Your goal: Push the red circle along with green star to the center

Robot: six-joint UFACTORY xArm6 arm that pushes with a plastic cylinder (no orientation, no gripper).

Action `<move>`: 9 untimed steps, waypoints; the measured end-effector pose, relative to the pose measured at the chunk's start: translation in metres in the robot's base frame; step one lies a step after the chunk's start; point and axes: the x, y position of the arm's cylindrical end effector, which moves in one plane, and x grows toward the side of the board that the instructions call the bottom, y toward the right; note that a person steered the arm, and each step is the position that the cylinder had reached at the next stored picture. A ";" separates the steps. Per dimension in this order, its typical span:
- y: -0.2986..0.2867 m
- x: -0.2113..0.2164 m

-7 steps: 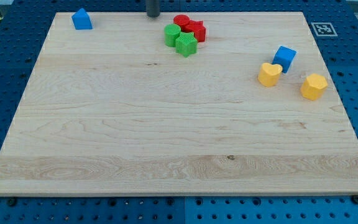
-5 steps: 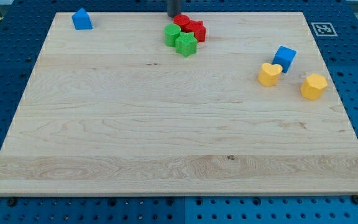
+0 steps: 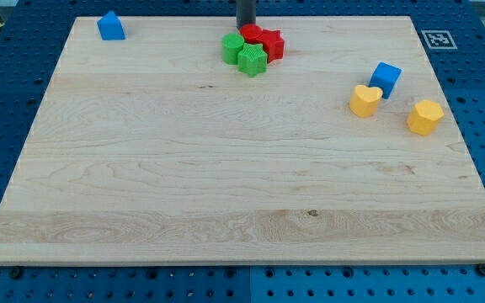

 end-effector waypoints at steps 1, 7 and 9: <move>0.004 0.000; -0.002 0.068; -0.002 0.111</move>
